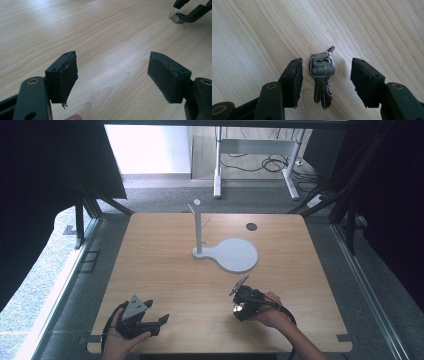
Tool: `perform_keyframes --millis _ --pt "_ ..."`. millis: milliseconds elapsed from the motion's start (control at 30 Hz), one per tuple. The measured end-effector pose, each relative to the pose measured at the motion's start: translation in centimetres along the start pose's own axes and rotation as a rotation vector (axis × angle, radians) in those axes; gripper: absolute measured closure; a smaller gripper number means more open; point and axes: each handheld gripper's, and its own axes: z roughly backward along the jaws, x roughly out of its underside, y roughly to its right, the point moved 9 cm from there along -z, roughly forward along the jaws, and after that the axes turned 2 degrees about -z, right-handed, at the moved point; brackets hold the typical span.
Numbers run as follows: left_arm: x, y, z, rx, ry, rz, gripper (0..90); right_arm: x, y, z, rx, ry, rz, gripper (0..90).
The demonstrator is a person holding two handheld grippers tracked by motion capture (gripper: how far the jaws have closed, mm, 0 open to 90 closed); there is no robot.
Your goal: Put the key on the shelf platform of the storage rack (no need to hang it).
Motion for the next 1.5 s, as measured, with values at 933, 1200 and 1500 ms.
perform_keyframes --millis 933,1200,1500 --pt "-0.1 0.1 0.1 -0.007 0.007 -0.005 24.4 -0.5 -0.2 -0.8 -0.068 -0.063 0.004 67.2" --pt "-0.1 0.0 0.1 -0.009 0.006 -0.002 24.4 -0.4 -0.2 -0.7 -0.068 -0.082 0.012 67.4" --pt "-0.1 -0.1 0.1 -0.01 0.007 -0.002 24.4 -0.4 0.4 0.8 -0.056 -0.072 0.018 67.8"
